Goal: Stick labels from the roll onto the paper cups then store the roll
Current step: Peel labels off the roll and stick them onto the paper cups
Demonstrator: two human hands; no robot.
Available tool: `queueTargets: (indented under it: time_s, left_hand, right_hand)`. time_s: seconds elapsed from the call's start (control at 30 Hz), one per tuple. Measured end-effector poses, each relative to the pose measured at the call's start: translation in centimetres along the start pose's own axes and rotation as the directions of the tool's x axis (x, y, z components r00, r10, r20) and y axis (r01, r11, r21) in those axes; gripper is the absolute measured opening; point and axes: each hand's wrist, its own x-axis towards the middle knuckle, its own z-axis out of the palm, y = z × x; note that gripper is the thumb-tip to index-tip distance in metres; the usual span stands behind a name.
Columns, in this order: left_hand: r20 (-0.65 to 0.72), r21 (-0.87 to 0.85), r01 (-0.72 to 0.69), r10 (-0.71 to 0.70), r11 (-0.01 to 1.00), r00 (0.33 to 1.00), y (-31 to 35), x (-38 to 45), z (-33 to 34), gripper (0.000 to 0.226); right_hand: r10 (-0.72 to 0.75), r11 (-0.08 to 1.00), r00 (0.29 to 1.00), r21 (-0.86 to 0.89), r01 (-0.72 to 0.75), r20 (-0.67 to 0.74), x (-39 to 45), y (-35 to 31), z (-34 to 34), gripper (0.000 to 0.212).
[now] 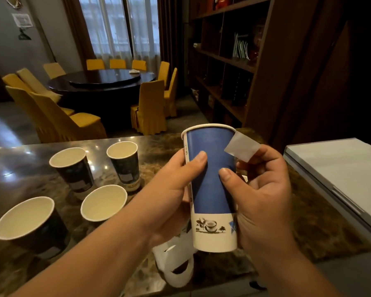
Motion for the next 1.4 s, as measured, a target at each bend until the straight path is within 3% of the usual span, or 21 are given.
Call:
queueTargets:
  time_s: [0.1, 0.17, 0.23, 0.33, 0.53, 0.67, 0.8, 0.97, 1.1, 1.2, 1.3, 1.4]
  left_hand:
    - [0.073, 0.052, -0.042, 0.038, 0.998, 0.997, -0.9, -0.3, -0.7, 0.058]
    - [0.132, -0.019, -0.017, 0.019, 1.000, 0.991, -1.3, -0.9, -0.9, 0.071]
    - [0.088, -0.078, -0.026, 0.033, 0.997, 0.996, -1.6, -1.7, -1.1, 0.076]
    - [-0.029, -0.057, -0.085, 0.084, 0.995, 0.996, -2.1, -1.9, -1.0, 0.076]
    - [-0.022, 0.088, -0.080, 0.082, 0.993, 0.996, -2.7, -2.5, -0.7, 0.054]
    - [-0.033, 0.130, -0.081, 0.086, 0.988, 0.996, -3.2, -2.2, -0.8, 0.057]
    - [-0.037, 0.211, -0.100, 0.110, 0.972, 0.993, -3.4, -2.4, -0.9, 0.070]
    - [-0.077, 0.258, -0.134, 0.158, 0.957, 0.984, -3.7, -2.0, -1.1, 0.081]
    - [-0.049, 0.221, -0.116, 0.130, 0.968, 0.990, -3.5, -1.7, -1.8, 0.079]
    - [0.025, 0.179, -0.107, 0.104, 0.978, 0.994, -3.3, -1.6, -2.3, 0.076]
    - [0.087, 0.144, -0.091, 0.078, 0.985, 0.993, -3.3, -1.3, -2.2, 0.077]
    - [0.059, 0.123, -0.088, 0.081, 0.989, 0.995, -3.0, -0.5, -1.9, 0.080]
  right_hand:
    - [0.008, 1.000, 1.000, 0.004, -0.008, 0.007, -0.8, -0.1, -0.5, 0.049]
    - [0.022, 1.000, 0.999, 0.008, -0.023, 0.023, -1.1, -0.1, -0.8, 0.049]
    - [0.023, 1.000, 0.999, 0.002, -0.023, 0.049, -1.4, -0.1, -1.2, 0.049]
    - [0.047, 0.998, 0.995, -0.037, -0.044, 0.092, -1.9, 0.2, -1.9, 0.037]
    - [0.141, 0.989, 0.981, -0.068, -0.133, 0.132, -2.5, 0.8, -2.1, 0.007]
    - [0.124, 0.983, 0.988, -0.151, -0.109, 0.093, -2.6, 0.9, -1.9, 0.020]
    - [0.100, 0.967, 0.989, -0.246, -0.070, 0.111, -2.6, 1.0, -2.0, 0.006]
    - [0.075, 0.944, 0.991, -0.329, -0.033, 0.115, -2.3, 1.1, -2.0, 0.009]
    - [0.109, 0.931, 0.986, -0.360, -0.058, 0.123, -1.5, 1.2, -2.2, 0.039]
    - [0.234, 0.926, 0.957, -0.341, -0.165, 0.173, -0.7, 1.0, -2.7, 0.061]
    - [0.280, 0.945, 0.923, -0.244, -0.217, 0.264, -0.2, 0.5, -2.9, 0.052]
    - [0.286, 0.954, 0.904, -0.181, -0.238, 0.317, 0.2, 0.3, -2.8, 0.045]
